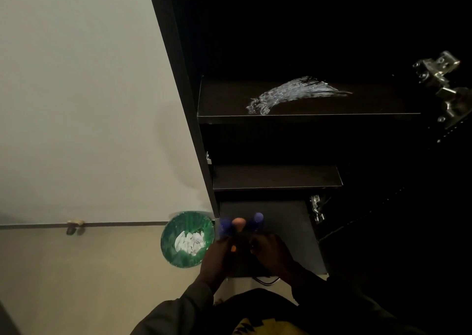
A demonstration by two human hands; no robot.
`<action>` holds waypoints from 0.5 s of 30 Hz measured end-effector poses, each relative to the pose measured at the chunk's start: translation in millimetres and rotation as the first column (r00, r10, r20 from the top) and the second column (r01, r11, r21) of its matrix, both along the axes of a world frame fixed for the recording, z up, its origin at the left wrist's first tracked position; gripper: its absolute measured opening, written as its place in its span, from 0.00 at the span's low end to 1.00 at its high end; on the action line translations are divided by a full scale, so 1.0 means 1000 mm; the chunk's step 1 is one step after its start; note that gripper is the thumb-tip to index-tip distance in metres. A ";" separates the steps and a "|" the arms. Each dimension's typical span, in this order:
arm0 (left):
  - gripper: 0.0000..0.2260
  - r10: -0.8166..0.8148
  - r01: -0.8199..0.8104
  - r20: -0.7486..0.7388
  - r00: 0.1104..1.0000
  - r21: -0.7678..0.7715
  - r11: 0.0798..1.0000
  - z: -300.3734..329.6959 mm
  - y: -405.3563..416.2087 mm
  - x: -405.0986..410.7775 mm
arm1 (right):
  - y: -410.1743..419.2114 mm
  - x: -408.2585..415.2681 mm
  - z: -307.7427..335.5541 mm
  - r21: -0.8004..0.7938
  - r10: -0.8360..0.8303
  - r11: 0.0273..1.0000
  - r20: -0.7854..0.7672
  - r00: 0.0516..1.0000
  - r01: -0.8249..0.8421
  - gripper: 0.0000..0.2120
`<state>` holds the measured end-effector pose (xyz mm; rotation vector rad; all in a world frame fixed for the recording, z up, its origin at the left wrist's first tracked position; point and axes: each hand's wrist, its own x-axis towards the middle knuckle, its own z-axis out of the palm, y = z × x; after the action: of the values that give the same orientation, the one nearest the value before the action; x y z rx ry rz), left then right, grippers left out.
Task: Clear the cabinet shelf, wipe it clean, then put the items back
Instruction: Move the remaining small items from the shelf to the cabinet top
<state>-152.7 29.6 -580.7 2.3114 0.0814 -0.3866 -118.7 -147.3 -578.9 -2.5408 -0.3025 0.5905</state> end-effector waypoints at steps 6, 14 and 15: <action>0.18 -0.060 0.063 -0.031 0.998 0.089 0.994 -0.005 0.000 0.009 | 0.004 0.004 -0.017 -0.076 0.061 0.996 0.067 0.996 -0.056 0.15; 0.16 -0.191 0.194 -0.039 0.981 0.162 0.967 -0.005 0.004 0.011 | 0.009 0.006 -0.038 -0.068 0.065 0.995 -0.016 0.998 -0.066 0.18; 0.16 -0.194 0.199 -0.045 0.980 0.170 0.965 -0.005 0.004 0.012 | 0.010 0.006 -0.039 -0.066 0.072 0.995 -0.032 0.997 -0.074 0.18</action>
<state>-140.6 33.5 -585.8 2.4951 -0.1061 -0.5314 -112.7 -137.7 -617.4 -2.5918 -0.3722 0.6761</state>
